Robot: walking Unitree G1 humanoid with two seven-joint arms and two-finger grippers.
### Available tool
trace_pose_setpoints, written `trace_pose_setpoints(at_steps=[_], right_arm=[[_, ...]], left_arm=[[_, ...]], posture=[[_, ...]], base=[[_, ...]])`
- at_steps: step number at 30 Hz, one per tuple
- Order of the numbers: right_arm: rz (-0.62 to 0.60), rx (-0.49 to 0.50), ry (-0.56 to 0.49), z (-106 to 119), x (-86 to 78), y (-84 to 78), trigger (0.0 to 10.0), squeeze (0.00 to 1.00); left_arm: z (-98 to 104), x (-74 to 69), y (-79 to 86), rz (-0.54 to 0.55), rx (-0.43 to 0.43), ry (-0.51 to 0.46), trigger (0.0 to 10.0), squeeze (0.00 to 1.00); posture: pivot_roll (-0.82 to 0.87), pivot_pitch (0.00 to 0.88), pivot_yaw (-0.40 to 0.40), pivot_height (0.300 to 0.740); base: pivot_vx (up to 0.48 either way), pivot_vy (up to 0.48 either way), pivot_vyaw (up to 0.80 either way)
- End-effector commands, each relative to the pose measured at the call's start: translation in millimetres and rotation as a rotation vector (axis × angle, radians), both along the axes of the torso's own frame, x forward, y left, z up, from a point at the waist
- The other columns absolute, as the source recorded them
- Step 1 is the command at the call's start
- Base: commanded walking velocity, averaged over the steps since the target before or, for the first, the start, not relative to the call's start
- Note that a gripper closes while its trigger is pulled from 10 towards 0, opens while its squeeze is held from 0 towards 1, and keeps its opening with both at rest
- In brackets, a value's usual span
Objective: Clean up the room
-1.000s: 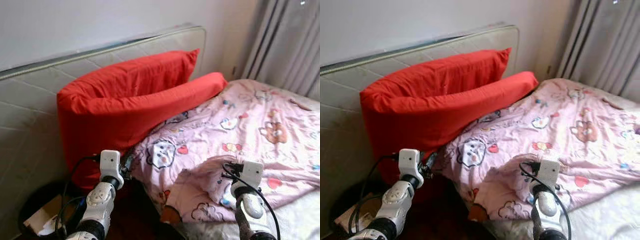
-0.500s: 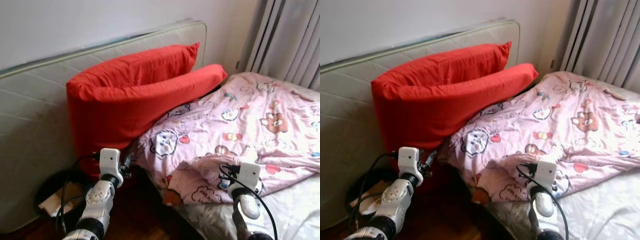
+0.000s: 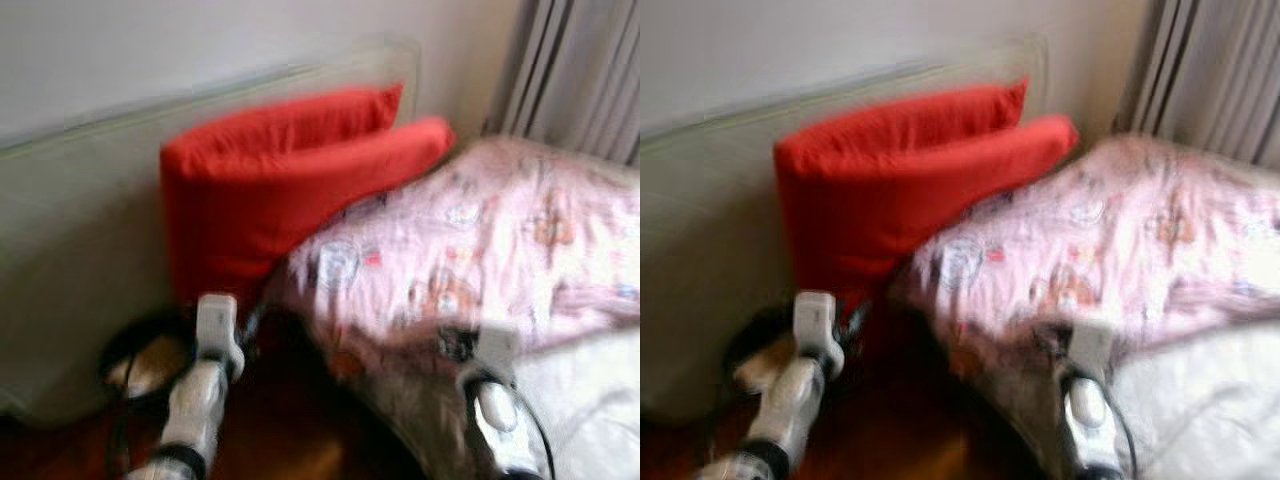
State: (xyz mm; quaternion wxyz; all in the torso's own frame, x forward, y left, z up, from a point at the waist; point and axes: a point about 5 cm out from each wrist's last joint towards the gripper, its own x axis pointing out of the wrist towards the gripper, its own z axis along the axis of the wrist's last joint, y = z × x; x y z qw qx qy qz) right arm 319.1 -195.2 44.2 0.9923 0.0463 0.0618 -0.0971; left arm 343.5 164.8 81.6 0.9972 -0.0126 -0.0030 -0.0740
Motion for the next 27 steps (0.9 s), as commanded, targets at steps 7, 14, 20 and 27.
trace_pose_setpoints(at_steps=[7,14,20,27], right_arm=[[0.007,0.001,-0.024,4,3.0,5.0,10.0,0.00],[-0.031,-0.013,-0.032,6,2.5,-0.8,10.0,0.00],[-0.066,-0.026,-0.034,5,0.6,-4.7,10.0,0.00],[-0.075,-0.033,-0.021,3,-0.9,-5.0,10.0,0.00]], left_arm=[[1,0.7,4.3,0.012,0.001,0.001,10.0,0.00],[1,1.0,4.7,0.013,0.001,0.003,10.0,0.00],[1,1.1,5.3,0.015,0.001,0.004,10.0,0.00],[1,1.0,5.0,0.015,-0.008,0.002,10.0,0.00]], posture=[[-0.05,0.029,0.036,0.740],[-0.05,0.034,0.036,0.740],[-0.05,0.036,0.036,0.740],[-0.05,0.036,0.036,0.740]], base=[[-0.246,0.000,0.00],[-0.249,0.000,0.00],[-0.248,0.000,0.00],[-0.213,0.000,0.00]])
